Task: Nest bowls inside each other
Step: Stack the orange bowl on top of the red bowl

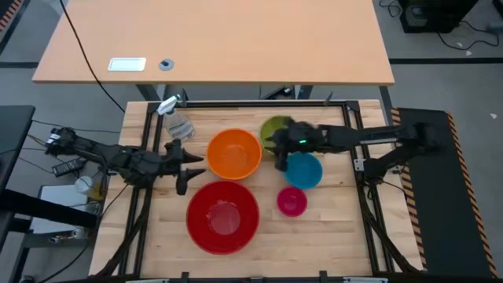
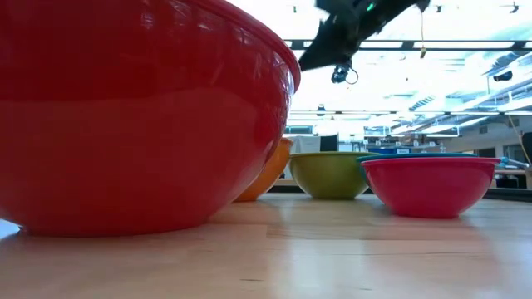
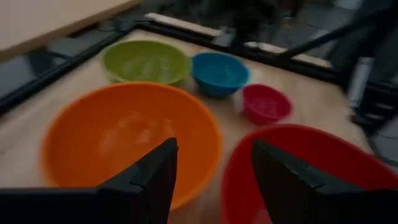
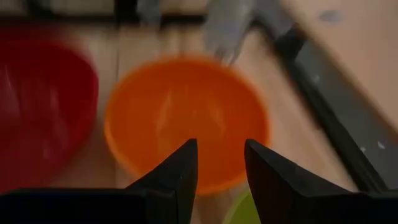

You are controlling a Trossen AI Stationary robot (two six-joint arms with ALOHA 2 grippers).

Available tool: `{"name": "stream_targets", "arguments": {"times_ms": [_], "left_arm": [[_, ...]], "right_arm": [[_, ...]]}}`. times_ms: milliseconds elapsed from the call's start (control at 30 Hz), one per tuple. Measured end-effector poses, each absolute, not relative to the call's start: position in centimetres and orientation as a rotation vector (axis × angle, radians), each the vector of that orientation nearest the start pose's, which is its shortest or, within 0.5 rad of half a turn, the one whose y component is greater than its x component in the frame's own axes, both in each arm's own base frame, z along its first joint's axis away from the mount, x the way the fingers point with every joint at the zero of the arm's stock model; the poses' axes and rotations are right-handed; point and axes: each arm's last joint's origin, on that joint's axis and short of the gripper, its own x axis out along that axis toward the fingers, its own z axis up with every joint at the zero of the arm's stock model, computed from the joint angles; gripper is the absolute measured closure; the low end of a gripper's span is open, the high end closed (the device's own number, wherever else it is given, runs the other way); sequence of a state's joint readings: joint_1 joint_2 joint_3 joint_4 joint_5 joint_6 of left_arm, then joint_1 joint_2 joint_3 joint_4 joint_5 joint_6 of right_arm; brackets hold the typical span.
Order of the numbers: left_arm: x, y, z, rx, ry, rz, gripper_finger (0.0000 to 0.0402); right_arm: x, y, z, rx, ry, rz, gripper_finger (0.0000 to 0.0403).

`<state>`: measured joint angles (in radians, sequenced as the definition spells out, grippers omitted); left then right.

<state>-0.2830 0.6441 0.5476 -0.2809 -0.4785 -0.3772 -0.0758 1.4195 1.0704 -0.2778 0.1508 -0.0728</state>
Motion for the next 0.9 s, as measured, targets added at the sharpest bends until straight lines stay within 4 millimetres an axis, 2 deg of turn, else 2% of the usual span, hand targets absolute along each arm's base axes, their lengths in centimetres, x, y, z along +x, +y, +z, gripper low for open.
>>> {"name": "stream_targets", "arguments": {"times_ms": [200, 300, 467, 567, 667, 767, 900], "left_arm": [[14.4, -2.0, 26.5, -0.228, 0.277, 0.368, 0.0194], [14.4, -1.8, 26.5, -0.232, 0.27, 0.399, 0.0194], [14.7, -1.7, 26.5, -0.258, 0.259, 0.409, 0.0194], [14.9, -1.8, 26.6, -0.262, 0.251, 0.408, 0.0194], [15.3, -1.8, 26.8, -0.252, 0.219, 0.414, 0.0194], [15.6, -1.9, 27.2, -0.197, 0.185, 0.421, 0.0194], [15.6, -1.9, 27.3, -0.166, 0.183, 0.419, 0.0194]], "right_arm": [[33.8, -2.0, 24.3, -0.355, 0.994, 0.004, 0.0256], [34.8, -1.3, 23.0, -0.494, 1.091, 0.068, 0.0238], [35.9, -0.1, 21.6, -0.711, 1.128, 0.09, 0.0202], [36.6, 0.4, 20.9, -0.871, 1.14, 0.034, 0.0182], [37.1, 0.6, 20.4, -0.988, 1.144, 0.035, 0.0174], [37.7, 0.7, 19.6, -1.035, 1.128, 0.086, 0.0185], [38.1, 0.7, 19.1, -1.075, 1.113, 0.124, 0.0229]]}}
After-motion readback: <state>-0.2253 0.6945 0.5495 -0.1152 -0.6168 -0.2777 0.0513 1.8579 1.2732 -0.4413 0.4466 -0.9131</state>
